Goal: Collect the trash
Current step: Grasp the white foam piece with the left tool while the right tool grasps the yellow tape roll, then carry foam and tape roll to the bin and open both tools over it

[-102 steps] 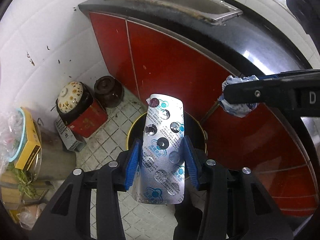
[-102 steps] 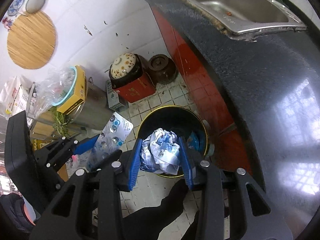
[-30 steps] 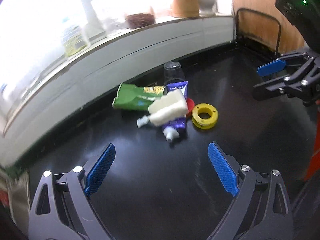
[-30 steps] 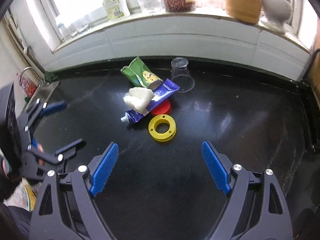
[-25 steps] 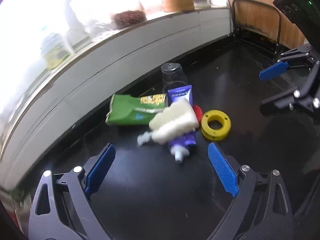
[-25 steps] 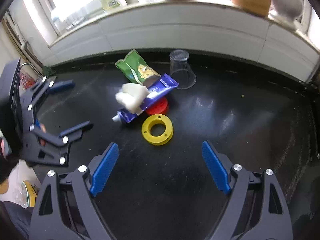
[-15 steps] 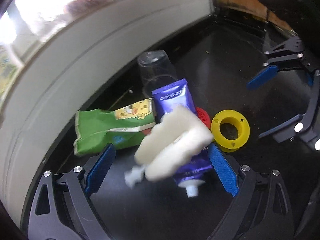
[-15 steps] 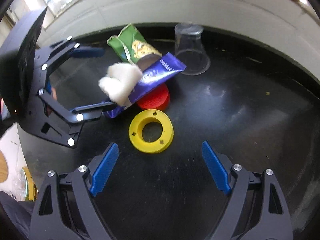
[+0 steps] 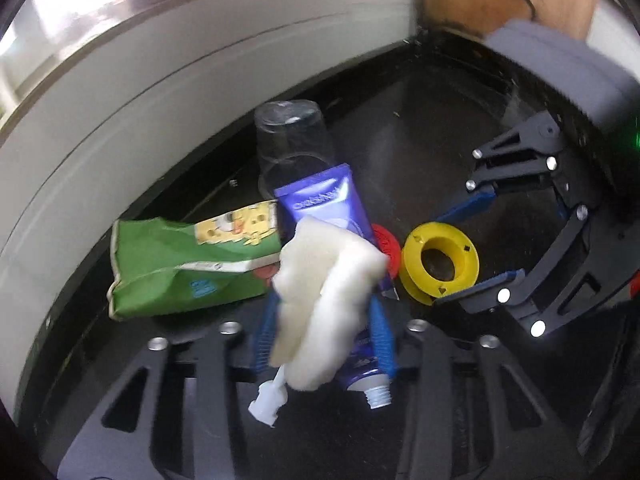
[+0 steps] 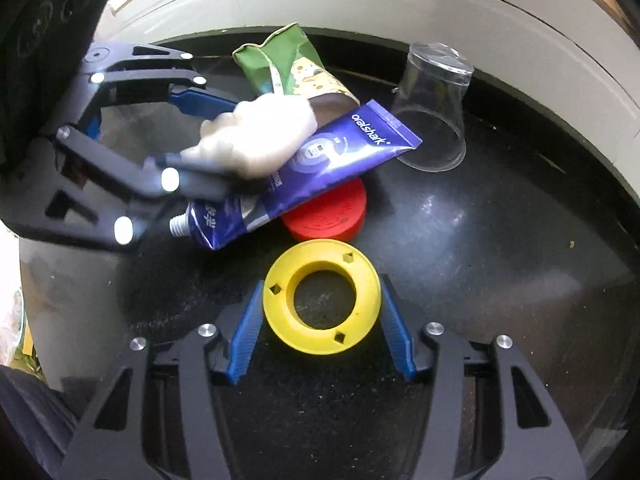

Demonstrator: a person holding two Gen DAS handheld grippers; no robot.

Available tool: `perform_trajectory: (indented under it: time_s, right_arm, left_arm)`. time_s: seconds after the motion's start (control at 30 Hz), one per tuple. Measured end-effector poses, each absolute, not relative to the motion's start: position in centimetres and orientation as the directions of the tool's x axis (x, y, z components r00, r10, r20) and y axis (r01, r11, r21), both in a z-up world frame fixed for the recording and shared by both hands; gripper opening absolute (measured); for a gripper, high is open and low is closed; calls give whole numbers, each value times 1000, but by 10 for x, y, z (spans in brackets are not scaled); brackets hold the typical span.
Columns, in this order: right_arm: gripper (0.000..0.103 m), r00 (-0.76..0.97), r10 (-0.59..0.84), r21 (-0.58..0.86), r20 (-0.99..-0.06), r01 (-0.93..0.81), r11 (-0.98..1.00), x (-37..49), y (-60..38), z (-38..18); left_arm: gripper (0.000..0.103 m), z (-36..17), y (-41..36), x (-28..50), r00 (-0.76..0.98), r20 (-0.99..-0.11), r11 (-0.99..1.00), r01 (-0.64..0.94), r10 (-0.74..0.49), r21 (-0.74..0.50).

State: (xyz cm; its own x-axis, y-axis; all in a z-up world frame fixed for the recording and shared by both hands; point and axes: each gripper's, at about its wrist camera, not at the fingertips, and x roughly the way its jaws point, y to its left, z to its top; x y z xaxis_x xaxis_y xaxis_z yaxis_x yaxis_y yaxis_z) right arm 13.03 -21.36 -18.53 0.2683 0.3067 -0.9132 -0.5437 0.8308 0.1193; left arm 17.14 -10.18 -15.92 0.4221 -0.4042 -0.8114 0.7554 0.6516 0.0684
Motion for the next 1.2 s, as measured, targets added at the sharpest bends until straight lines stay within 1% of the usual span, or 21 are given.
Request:
perform_trajectory:
  time_s: [0.07,0.23,0.33,0.47,0.63,0.77,0.9,1.07,1.2]
  right_arm:
    - [55,281,306,115,-910,-538,835,127,-218,-179]
    - [55,323,304,96,-896,-528,844,119,-222,-153]
    - [55,348,314,100,-884,-515,852,107,-224,-135]
    - [55,373,327,110,-868,-498,860,91,-218,-118]
    - [55,378,340,129,-861,-485,865,57,-211,-109]
    - [55,379,339,130,-861,-482,867,24,-202,-103]
    - [55,378,332,126,-865,-477,870,0,-195,-99]
    - [55,403,330,111,-854,-478,871,-15,-184,-86]
    - [55,414,347,113,-842,-492,863,-21,-165,-74]
  left_arm:
    - [33,-154,-96,169,439,-807,685,726,-394,61]
    - [32,-130,-83,148,504,-784,752,655,-363,74]
    - [32,-113,-79,122,548,-767,782,615,-333,100]
    - [32,-99,-67,83,574,-759,820,565,-306,97]
    - [32,-102,-47,33,570,-772,859,508,-282,61]
    - [32,-114,-38,1,562,-782,876,480,-268,44]
    - [32,-113,-24,-23,564,-783,890,455,-262,30]
    - [32,-104,-10,-42,590,-768,897,440,-249,48]
    - [32,-93,13,-56,628,-748,920,388,-214,63]
